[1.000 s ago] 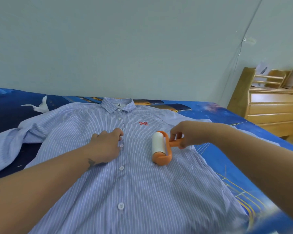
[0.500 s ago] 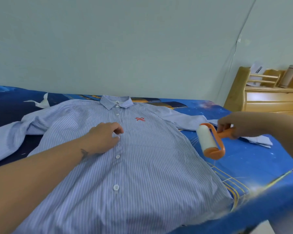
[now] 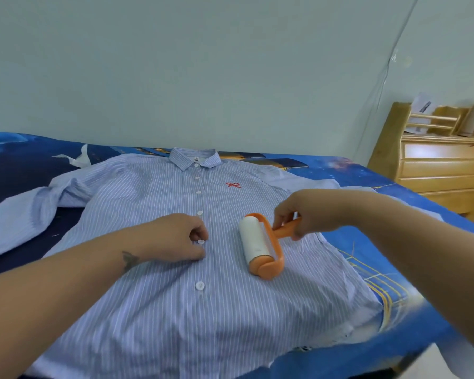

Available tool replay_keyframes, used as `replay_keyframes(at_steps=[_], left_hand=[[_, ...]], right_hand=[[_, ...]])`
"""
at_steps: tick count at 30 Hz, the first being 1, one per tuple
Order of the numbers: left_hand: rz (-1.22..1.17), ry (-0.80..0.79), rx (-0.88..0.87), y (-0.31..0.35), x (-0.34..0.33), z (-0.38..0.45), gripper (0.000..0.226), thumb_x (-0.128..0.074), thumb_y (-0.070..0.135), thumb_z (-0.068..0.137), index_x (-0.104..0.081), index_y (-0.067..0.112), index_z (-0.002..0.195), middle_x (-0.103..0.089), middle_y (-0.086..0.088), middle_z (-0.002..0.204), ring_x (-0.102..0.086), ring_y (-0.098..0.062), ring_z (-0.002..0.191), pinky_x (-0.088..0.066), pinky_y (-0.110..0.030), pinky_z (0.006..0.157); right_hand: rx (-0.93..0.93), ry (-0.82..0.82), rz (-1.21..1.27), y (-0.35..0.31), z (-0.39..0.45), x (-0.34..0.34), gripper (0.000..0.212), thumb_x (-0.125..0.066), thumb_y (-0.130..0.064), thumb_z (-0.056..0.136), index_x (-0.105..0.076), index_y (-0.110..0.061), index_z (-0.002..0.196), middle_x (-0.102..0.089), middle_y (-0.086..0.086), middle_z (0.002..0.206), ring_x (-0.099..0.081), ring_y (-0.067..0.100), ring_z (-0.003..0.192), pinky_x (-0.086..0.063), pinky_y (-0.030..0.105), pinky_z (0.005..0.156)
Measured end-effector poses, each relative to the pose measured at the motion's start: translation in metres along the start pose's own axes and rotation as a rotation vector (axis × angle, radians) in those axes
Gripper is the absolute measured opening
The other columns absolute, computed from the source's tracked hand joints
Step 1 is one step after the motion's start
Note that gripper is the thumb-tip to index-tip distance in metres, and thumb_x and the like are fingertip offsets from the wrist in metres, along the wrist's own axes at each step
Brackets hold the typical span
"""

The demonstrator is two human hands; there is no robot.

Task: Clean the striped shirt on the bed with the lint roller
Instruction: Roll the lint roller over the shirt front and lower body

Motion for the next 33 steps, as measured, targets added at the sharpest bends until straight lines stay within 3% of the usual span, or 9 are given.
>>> replay_keyframes(at_steps=[3,9,12,14,17,21,29,33], left_hand=[[0.025,-0.019,0.018,0.001,0.000,-0.003,0.046,-0.070,0.038,0.078,-0.056,0.026,0.121,-0.057,0.010,0.113,-0.056,-0.007,0.102,-0.045,-0.023,0.093],[-0.027,-0.040,0.022,0.003,0.002,-0.008,0.063,-0.073,0.033,0.077,-0.044,0.019,0.132,-0.058,0.007,0.118,-0.054,-0.006,0.089,-0.039,-0.017,0.075],[-0.009,-0.042,0.051,0.002,0.002,-0.009,0.073,-0.075,0.038,0.075,-0.037,0.023,0.134,-0.056,0.012,0.117,-0.053,-0.005,0.088,-0.041,-0.020,0.077],[0.011,-0.045,0.061,0.002,0.002,-0.009,0.071,-0.076,0.038,0.075,-0.038,0.023,0.133,-0.056,0.012,0.118,-0.054,-0.007,0.094,-0.041,-0.021,0.080],[0.029,-0.064,0.035,0.004,0.001,-0.010,0.062,-0.074,0.040,0.077,-0.044,0.025,0.129,-0.055,0.013,0.119,-0.051,0.000,0.085,-0.038,-0.015,0.074],[0.051,-0.070,0.020,0.005,0.002,-0.011,0.051,-0.072,0.039,0.080,-0.051,0.027,0.125,-0.055,0.014,0.118,-0.051,-0.003,0.103,-0.038,-0.017,0.091],[0.130,-0.045,0.018,0.011,0.002,-0.016,0.048,-0.068,0.038,0.084,-0.052,0.024,0.126,-0.056,0.008,0.126,-0.053,-0.009,0.114,-0.041,-0.021,0.098],[0.150,0.024,-0.003,0.019,0.004,-0.024,0.039,-0.066,0.035,0.085,-0.053,0.028,0.121,-0.056,0.012,0.118,-0.053,-0.007,0.101,-0.040,-0.019,0.085]], right_hand=[[0.066,0.021,-0.009,-0.029,0.011,0.001,0.032,-0.070,-0.019,0.083,-0.065,-0.033,0.112,-0.064,-0.008,0.105,-0.057,0.013,0.092,-0.043,0.024,0.074],[0.154,0.031,-0.074,-0.067,0.024,0.006,0.034,-0.066,-0.018,0.088,-0.061,-0.025,0.121,-0.053,-0.008,0.104,-0.049,0.012,0.094,-0.028,0.013,0.061],[0.130,0.029,-0.058,-0.060,0.019,0.002,0.033,-0.067,-0.018,0.087,-0.062,-0.027,0.118,-0.059,-0.006,0.109,-0.051,0.013,0.092,-0.031,0.015,0.062],[0.098,0.028,-0.056,-0.049,0.013,0.000,0.032,-0.067,-0.017,0.086,-0.062,-0.028,0.116,-0.061,-0.005,0.110,-0.052,0.013,0.090,-0.034,0.017,0.063],[0.037,0.029,-0.056,-0.024,0.001,-0.002,0.030,-0.069,-0.016,0.083,-0.064,-0.030,0.110,-0.064,-0.006,0.106,-0.055,0.014,0.087,-0.040,0.022,0.066],[-0.065,0.006,-0.046,0.017,-0.018,-0.007,0.031,-0.069,-0.015,0.080,-0.066,-0.032,0.105,-0.065,-0.012,0.094,-0.059,0.012,0.083,-0.045,0.025,0.071],[-0.269,-0.118,-0.135,0.092,-0.066,-0.007,0.032,-0.067,-0.011,0.080,-0.061,-0.038,0.095,-0.063,-0.016,0.088,-0.058,0.008,0.081,-0.045,0.023,0.075],[-0.342,-0.103,-0.274,0.109,-0.088,0.012,0.034,-0.062,-0.008,0.082,-0.061,-0.035,0.103,-0.063,-0.014,0.091,-0.057,0.010,0.084,-0.044,0.024,0.076]])
Point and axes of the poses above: each hand's wrist, its own z-axis towards the middle knuckle, its own x-axis out of the back of the hand, y = z × x, the point moved 6 cm from there along z, towards the middle knuckle
